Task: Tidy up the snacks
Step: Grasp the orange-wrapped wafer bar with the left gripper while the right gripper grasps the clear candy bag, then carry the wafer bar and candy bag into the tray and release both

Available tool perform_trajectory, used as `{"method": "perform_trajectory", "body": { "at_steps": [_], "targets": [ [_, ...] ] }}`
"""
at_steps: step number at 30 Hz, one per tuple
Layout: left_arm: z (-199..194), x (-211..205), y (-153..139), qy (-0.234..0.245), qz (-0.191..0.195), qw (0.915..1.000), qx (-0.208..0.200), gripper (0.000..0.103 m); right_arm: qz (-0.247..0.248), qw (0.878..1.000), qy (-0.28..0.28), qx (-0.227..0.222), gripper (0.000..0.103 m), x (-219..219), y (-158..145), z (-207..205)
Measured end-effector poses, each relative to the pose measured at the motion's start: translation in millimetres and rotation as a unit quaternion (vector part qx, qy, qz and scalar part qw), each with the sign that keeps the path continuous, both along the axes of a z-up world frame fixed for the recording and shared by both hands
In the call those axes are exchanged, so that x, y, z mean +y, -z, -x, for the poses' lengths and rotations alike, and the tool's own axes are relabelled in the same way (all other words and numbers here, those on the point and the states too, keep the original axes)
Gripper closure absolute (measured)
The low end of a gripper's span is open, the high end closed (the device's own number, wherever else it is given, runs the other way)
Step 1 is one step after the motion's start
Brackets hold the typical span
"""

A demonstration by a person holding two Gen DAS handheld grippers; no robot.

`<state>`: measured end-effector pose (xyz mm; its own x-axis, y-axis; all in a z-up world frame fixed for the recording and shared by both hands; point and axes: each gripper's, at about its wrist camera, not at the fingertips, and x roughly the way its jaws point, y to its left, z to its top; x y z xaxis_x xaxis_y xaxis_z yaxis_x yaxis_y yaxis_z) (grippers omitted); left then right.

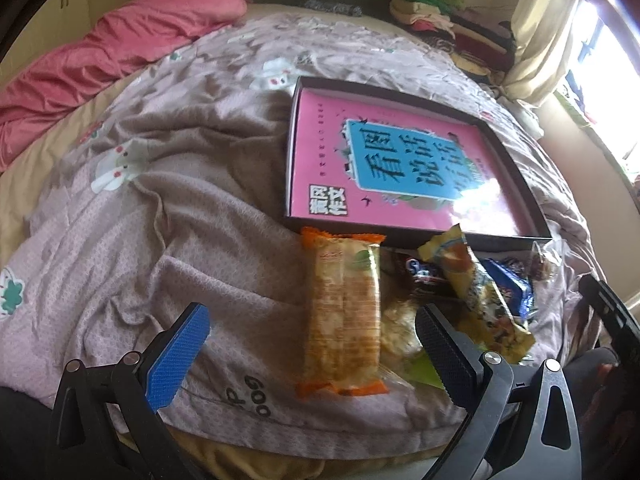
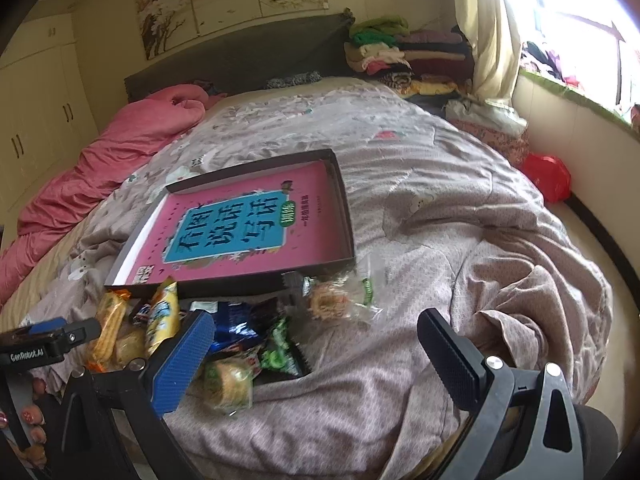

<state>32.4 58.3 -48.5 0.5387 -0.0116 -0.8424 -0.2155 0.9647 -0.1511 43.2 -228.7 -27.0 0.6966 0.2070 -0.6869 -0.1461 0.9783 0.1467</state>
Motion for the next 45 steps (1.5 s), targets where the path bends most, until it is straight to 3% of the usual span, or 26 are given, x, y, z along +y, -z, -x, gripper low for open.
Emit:
{"method": "perform_trajectory", "body": {
  "at_steps": [10,18,22,25,30,35,39,45],
  "targets": [
    [-11.3,6.2,16.3,0.009,0.016,0.9997,0.015,0.002,-0.001,0.999,0.009,0.038,0.000,-13.0,21.6,-35.1],
    [-21.7,8.7,26.0,0.015,0.024,0.9994,0.022,0.010,0.000,0.998,0.006,0.068,0.001,-12.2,40.6,-55.5],
    [-23.1,9.0,28.0,0.022,0.025,0.9992,0.020,0.022,0.004,0.997,-0.005,0.073,0.013,-8.1,45.0,-60.1],
    [-23.6,5.8,26.4,0.034,0.028,0.9989,0.013,0.034,0.005,0.997,-0.017,0.080,0.027,-4.4,49.0,-63.0],
    [-25.1,-1.4,27.7,0.058,0.047,0.9971,0.014,0.057,-0.007,0.996,-0.034,0.082,0.040,-1.8,52.4,-65.2],
    [-27.3,-0.1,31.9,0.067,0.071,0.9951,0.014,0.066,-0.006,0.996,-0.051,0.077,0.047,1.6,51.5,-64.0],
    [-27.7,4.6,32.1,0.068,0.093,0.9933,0.013,0.067,-0.031,0.995,-0.052,0.075,0.048,-4.5,49.0,-61.7],
    [-19.3,6.9,13.7,0.065,0.098,0.9930,-0.014,0.067,-0.055,0.997,-0.046,0.034,0.049,-14.5,28.1,-50.4]
  ]
}}
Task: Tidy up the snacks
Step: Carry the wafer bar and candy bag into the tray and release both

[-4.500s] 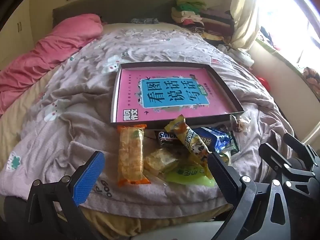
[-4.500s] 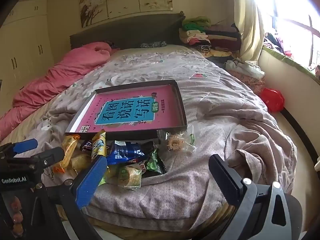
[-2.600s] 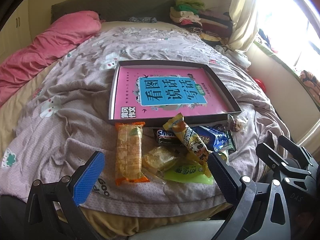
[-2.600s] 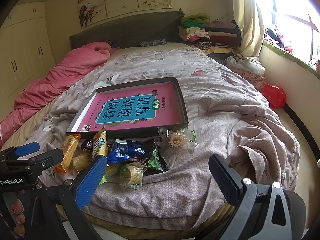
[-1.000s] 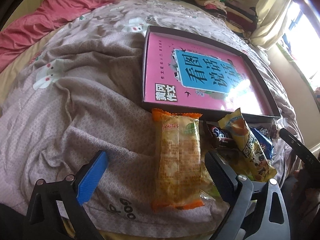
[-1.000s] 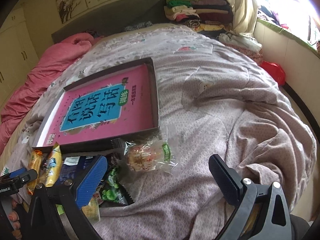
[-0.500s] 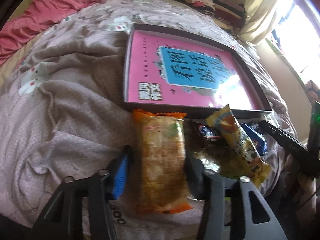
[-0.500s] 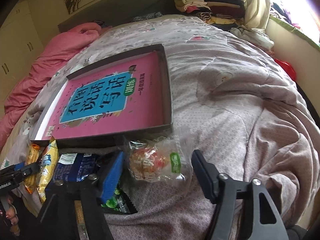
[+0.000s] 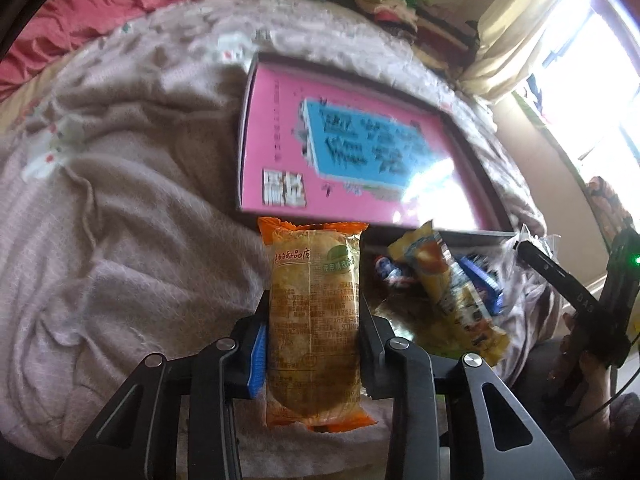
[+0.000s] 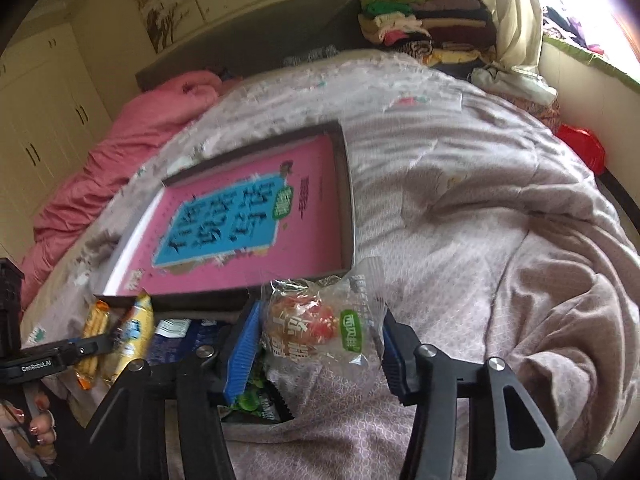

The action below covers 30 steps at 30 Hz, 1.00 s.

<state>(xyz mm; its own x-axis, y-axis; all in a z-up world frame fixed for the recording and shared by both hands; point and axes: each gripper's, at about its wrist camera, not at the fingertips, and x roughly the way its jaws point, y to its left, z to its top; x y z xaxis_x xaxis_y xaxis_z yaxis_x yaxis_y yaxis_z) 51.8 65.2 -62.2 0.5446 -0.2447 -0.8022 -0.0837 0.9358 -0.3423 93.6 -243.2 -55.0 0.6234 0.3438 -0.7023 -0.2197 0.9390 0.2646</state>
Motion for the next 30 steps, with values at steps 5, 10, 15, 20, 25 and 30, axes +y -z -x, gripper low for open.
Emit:
{"method": "perform_trajectory", "body": {
  "at_steps": [5,10,15,20,25,30],
  "targets": [
    [-0.4,-3.3,-31.1,0.000,-0.026,0.9986,-0.046,0.067,-0.017,0.999,-0.001,-0.047,0.049,-0.9,-21.4,3.4],
    [-20.6,-2.6,-45.4,-0.007,-0.047,0.9969,-0.062,0.067,-0.029,0.998,-0.010,-0.052,0.049,9.2,-27.5,-10.2],
    [-44.2,-1.5,-46.6,-0.015,-0.053,0.9964,-0.065,0.067,-0.035,0.998,-0.023,-0.046,0.049,20.6,-26.8,-27.8],
    [-65.2,1.3,-33.8,-0.027,-0.056,0.9969,-0.049,0.067,-0.029,0.998,-0.031,-0.037,0.049,30.1,-16.8,-45.0],
    [-81.8,0.0,-20.6,-0.028,-0.064,0.9971,-0.031,0.067,-0.017,0.999,-0.036,-0.022,0.049,34.3,-3.9,-54.5],
    [-91.3,-3.3,-8.6,-0.024,-0.076,0.9966,-0.016,0.066,-0.004,0.999,-0.045,-0.016,0.048,37.7,3.5,-54.2]
  ]
}}
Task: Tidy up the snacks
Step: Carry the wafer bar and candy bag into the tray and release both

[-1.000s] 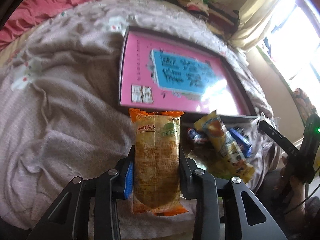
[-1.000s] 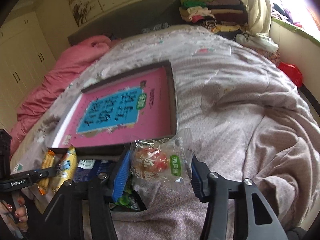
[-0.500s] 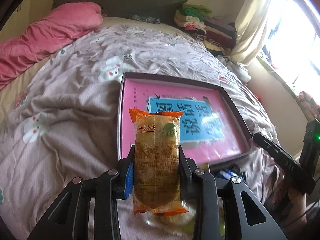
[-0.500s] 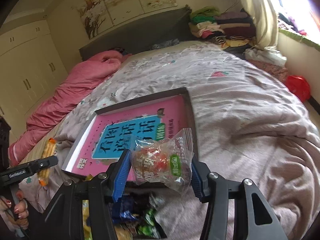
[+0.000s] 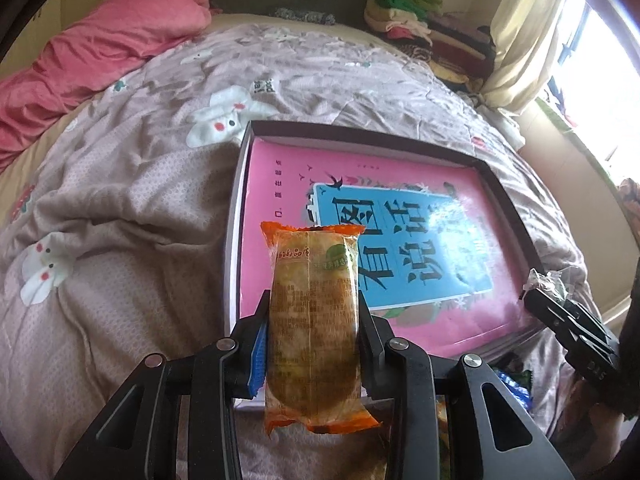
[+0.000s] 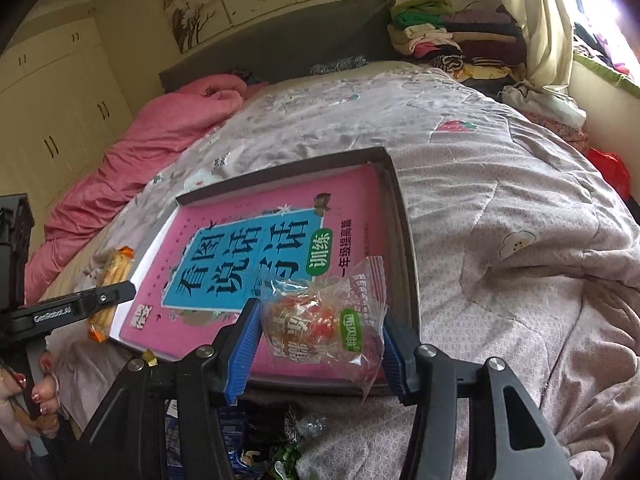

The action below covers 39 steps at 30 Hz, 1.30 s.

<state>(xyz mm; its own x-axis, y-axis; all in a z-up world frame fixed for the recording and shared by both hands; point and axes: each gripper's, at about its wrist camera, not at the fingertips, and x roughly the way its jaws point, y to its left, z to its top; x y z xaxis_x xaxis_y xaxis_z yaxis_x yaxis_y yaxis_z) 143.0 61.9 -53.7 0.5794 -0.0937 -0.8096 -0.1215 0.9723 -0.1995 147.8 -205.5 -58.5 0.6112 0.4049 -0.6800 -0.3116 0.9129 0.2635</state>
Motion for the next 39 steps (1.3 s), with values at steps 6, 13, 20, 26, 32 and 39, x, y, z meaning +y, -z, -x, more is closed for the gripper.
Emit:
{"method": "perform_trajectory", "body": {
  "at_steps": [6,13,20,26,32,39],
  "targets": [
    [-5.1,-8.4,8.8,0.012,-0.014,0.9998,0.012,0.067,0.025,1.000,-0.013,0.000,0.048,7.6,4.3,0.9],
    [-7.3,-11.0,13.3,0.016,-0.017,0.9996,0.018,0.066,0.043,0.999,-0.020,-0.008,0.048,13.7,6.0,2.9],
    [-7.0,-11.1,16.3,0.013,-0.012,0.9997,0.019,0.066,0.048,0.999,-0.016,-0.012,0.048,13.2,6.1,3.2],
    [-6.8,-6.0,16.8,0.006,-0.008,0.9998,0.018,0.064,0.058,0.998,-0.011,-0.018,0.048,8.9,4.2,5.4],
    [-5.9,-3.1,10.5,0.004,-0.009,0.9999,0.003,0.053,0.086,0.995,-0.004,-0.041,0.048,11.3,0.1,8.8],
    [-2.6,-1.2,1.6,0.003,-0.007,0.9999,-0.008,0.047,0.061,0.997,0.013,-0.039,0.047,-0.6,-3.2,6.7]
  ]
}}
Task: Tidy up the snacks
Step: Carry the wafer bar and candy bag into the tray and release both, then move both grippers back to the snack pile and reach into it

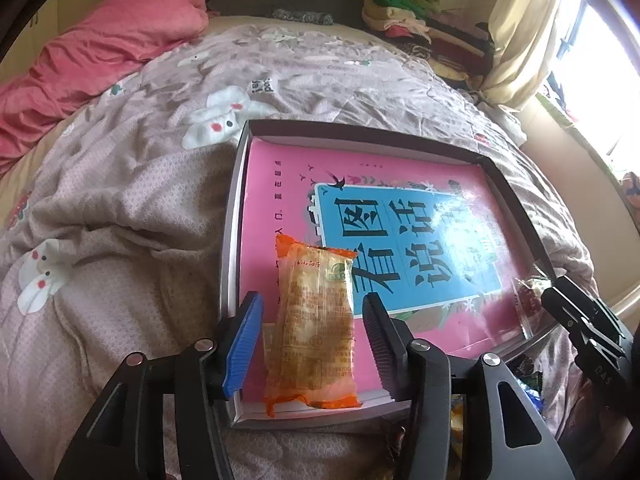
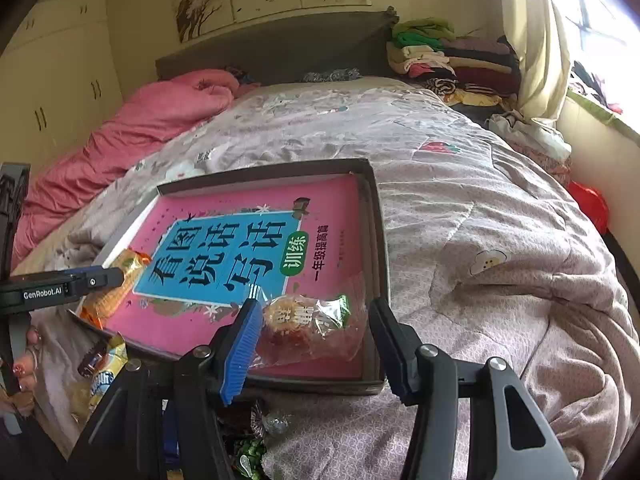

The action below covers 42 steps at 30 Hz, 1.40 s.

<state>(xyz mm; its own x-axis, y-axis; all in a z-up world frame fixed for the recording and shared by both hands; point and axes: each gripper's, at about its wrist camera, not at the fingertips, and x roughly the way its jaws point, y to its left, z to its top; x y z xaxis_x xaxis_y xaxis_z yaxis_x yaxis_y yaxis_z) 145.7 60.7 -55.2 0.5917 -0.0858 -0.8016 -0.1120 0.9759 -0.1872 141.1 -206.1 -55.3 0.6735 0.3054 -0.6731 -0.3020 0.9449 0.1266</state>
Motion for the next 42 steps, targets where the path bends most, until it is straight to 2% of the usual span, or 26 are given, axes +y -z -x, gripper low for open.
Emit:
{"method": "perform_trajectory", "body": {
  "at_steps": [9,19,21,24,42],
  "targets": [
    [14.4,-1.7,-21.3,0.017,0.003,0.9995,-0.025,0.039,-0.029,1.000,-0.002,-0.005,0.040,-4.6,-7.6,4.6],
    [34.3,-2.7,-37.0,0.026,-0.003,0.9988,-0.040,0.038,-0.053,0.998,-0.009,-0.013,0.033,-10.4,-18.9,17.7],
    [38.3,-3.9,-38.1,0.028,-0.006,0.9988,-0.040,0.031,-0.053,0.998,-0.010,-0.014,0.033,-10.1,-20.7,21.0],
    [45.1,-6.8,-39.5,0.037,-0.010,0.9984,-0.043,0.029,-0.058,0.998,-0.013,-0.015,0.032,-10.5,-23.6,27.0],
    [83.4,-14.2,-25.5,0.091,-0.031,0.9953,-0.013,0.028,-0.064,0.997,-0.051,0.001,0.029,6.8,-31.4,60.8]
  ]
}}
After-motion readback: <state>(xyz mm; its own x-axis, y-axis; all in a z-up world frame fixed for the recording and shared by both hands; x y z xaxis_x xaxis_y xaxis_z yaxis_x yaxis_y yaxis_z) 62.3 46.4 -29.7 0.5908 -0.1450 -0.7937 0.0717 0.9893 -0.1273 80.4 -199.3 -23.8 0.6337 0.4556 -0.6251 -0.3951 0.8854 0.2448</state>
